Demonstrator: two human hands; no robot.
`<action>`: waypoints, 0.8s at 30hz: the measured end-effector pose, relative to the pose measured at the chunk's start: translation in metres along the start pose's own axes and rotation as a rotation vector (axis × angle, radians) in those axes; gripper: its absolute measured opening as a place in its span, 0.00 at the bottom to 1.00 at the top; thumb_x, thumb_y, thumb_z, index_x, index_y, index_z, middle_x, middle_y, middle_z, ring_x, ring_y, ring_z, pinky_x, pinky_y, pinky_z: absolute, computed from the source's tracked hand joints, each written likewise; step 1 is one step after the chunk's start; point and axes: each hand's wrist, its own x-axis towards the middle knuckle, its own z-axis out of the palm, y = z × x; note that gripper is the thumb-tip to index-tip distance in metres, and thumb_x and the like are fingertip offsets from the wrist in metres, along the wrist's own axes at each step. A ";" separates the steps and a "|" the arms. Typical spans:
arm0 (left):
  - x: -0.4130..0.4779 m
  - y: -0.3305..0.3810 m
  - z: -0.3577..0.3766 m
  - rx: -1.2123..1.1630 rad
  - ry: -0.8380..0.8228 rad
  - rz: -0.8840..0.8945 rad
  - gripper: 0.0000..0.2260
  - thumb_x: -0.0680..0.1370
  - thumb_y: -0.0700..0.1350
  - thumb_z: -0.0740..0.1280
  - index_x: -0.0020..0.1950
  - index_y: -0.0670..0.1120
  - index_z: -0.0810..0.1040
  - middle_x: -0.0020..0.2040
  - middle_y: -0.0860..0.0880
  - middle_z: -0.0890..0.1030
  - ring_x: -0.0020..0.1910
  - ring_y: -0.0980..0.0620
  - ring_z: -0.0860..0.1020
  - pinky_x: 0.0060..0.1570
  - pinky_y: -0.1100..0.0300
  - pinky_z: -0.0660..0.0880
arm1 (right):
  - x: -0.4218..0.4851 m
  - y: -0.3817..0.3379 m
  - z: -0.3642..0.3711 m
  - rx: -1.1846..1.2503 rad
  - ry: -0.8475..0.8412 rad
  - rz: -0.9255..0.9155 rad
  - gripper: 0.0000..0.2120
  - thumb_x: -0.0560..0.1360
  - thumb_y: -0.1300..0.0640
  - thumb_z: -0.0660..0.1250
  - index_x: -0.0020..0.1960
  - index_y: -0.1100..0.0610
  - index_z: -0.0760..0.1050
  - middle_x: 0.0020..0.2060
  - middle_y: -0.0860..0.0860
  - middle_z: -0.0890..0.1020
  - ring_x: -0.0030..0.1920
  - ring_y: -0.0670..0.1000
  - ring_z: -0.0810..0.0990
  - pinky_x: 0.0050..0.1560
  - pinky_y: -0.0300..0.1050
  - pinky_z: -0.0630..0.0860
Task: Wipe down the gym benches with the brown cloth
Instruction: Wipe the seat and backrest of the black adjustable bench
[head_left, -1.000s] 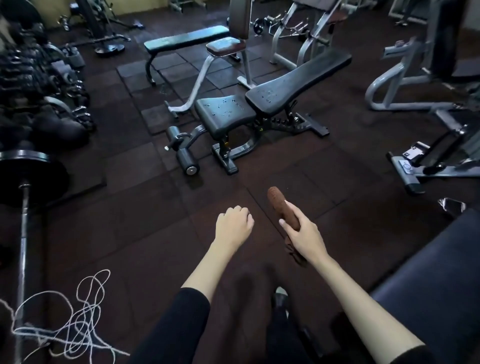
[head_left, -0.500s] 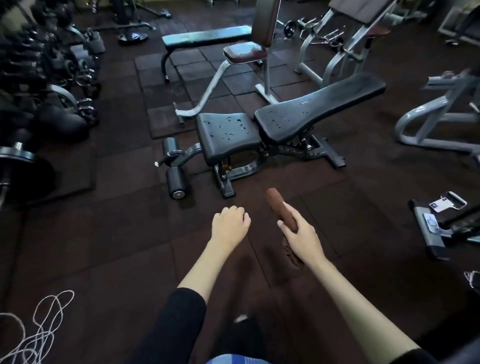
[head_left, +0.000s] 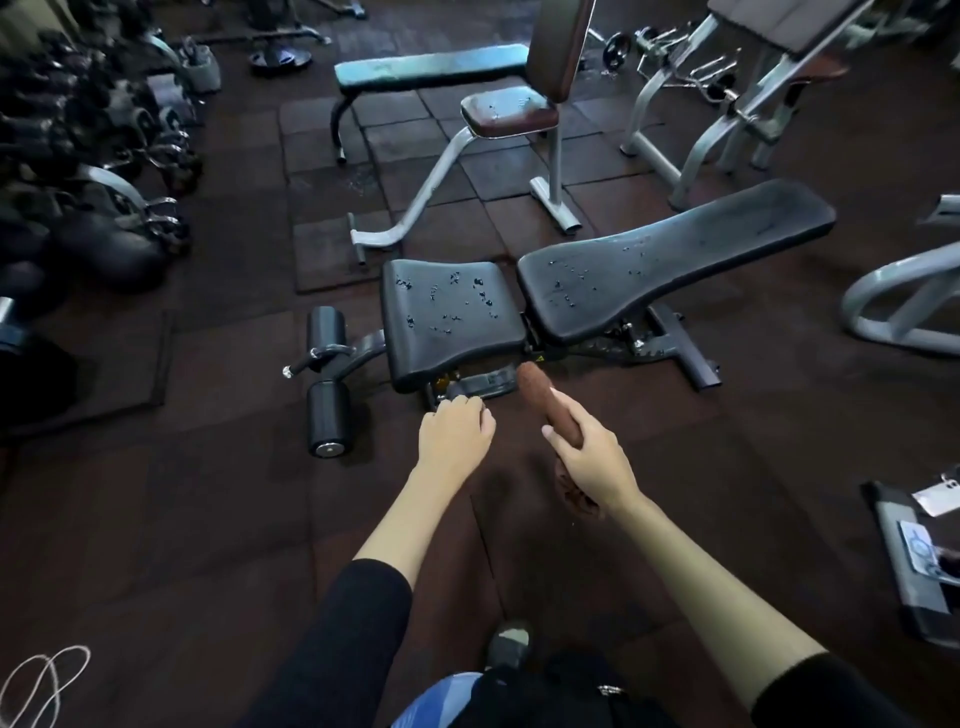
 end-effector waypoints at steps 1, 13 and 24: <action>0.014 0.000 0.001 -0.011 0.010 -0.008 0.12 0.79 0.47 0.58 0.51 0.43 0.78 0.49 0.45 0.79 0.51 0.43 0.77 0.46 0.51 0.72 | 0.016 -0.001 -0.003 0.002 -0.007 -0.007 0.24 0.76 0.45 0.63 0.70 0.34 0.62 0.63 0.37 0.76 0.60 0.47 0.77 0.60 0.52 0.74; 0.156 -0.018 0.045 0.017 0.156 -0.209 0.09 0.71 0.46 0.62 0.34 0.45 0.78 0.30 0.49 0.77 0.29 0.46 0.77 0.23 0.59 0.70 | 0.219 -0.009 -0.010 -0.029 -0.188 -0.146 0.23 0.76 0.49 0.65 0.69 0.36 0.65 0.63 0.36 0.76 0.60 0.43 0.76 0.58 0.47 0.73; 0.229 -0.046 0.083 -0.052 0.029 -0.511 0.13 0.80 0.47 0.56 0.57 0.45 0.76 0.52 0.48 0.80 0.51 0.46 0.76 0.46 0.52 0.71 | 0.353 -0.014 0.032 -0.168 -0.361 -0.300 0.24 0.78 0.49 0.63 0.72 0.38 0.62 0.68 0.38 0.72 0.63 0.46 0.74 0.57 0.49 0.76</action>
